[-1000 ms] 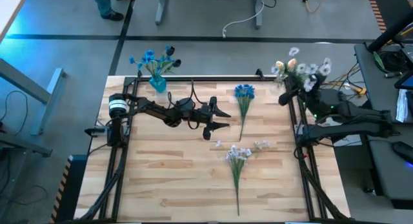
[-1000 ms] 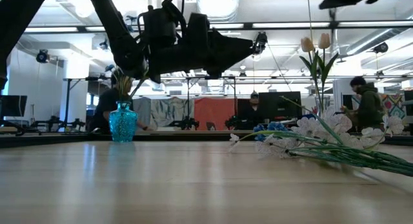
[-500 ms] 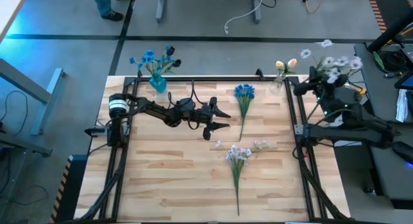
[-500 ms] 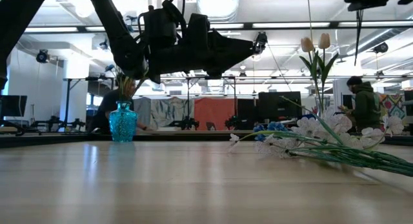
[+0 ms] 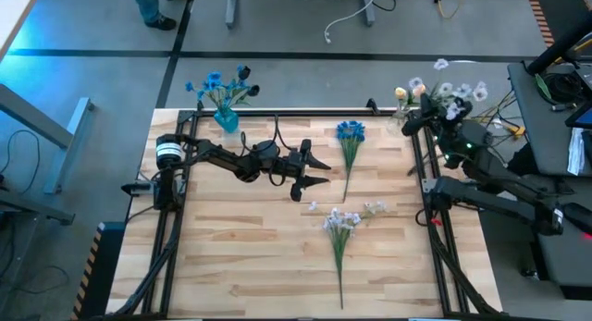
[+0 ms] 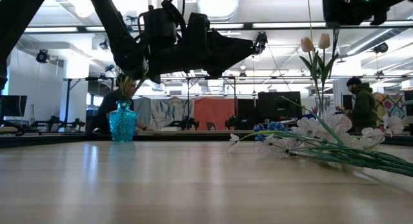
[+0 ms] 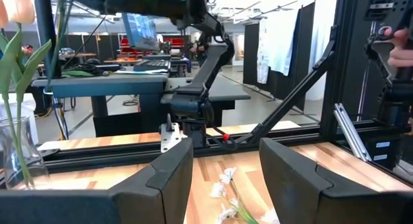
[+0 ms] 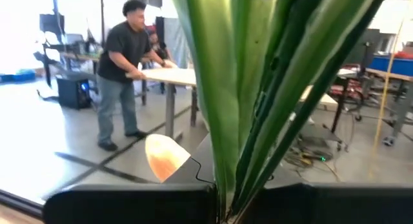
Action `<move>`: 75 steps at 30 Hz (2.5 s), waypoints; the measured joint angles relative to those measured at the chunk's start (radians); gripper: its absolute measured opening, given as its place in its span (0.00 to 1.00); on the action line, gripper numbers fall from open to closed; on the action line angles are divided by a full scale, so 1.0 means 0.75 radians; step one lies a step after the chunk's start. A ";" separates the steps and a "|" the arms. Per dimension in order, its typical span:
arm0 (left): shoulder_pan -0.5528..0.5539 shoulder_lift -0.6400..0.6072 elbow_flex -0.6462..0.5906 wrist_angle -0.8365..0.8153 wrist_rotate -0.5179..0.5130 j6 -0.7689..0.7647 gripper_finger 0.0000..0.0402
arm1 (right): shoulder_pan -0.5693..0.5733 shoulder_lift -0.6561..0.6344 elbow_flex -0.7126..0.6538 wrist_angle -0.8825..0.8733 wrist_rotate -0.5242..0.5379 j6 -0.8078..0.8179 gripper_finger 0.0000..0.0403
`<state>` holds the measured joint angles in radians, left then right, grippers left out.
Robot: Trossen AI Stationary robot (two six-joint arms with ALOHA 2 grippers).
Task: Sort flowers into vase by color
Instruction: Put the top white flowers into the transparent vase
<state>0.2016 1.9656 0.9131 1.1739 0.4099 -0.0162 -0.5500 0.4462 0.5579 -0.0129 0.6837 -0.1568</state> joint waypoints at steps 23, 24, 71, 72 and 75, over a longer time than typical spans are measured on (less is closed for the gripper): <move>0.000 0.000 0.000 -0.004 0.000 0.000 0.41 | -0.250 0.406 -0.096 0.465 -0.075 -0.170 0.03; 0.000 0.000 0.000 -0.004 0.000 0.000 0.41 | -0.251 0.404 -0.096 0.465 -0.074 -0.171 0.03; 0.000 0.000 0.000 -0.004 0.001 0.000 0.41 | -0.252 0.532 -0.170 0.714 -0.105 -0.176 0.03; 0.000 0.000 0.000 -0.004 0.001 0.000 0.41 | -0.252 0.554 -0.170 0.718 -0.097 -0.175 0.03; 0.000 0.000 0.000 -0.003 0.001 0.000 0.41 | -0.252 0.622 -0.168 0.735 -0.018 -0.167 0.03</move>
<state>0.2016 1.9656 0.9131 1.1713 0.4103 -0.0162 -0.7387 0.9127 0.4323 0.5380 0.6703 -0.2822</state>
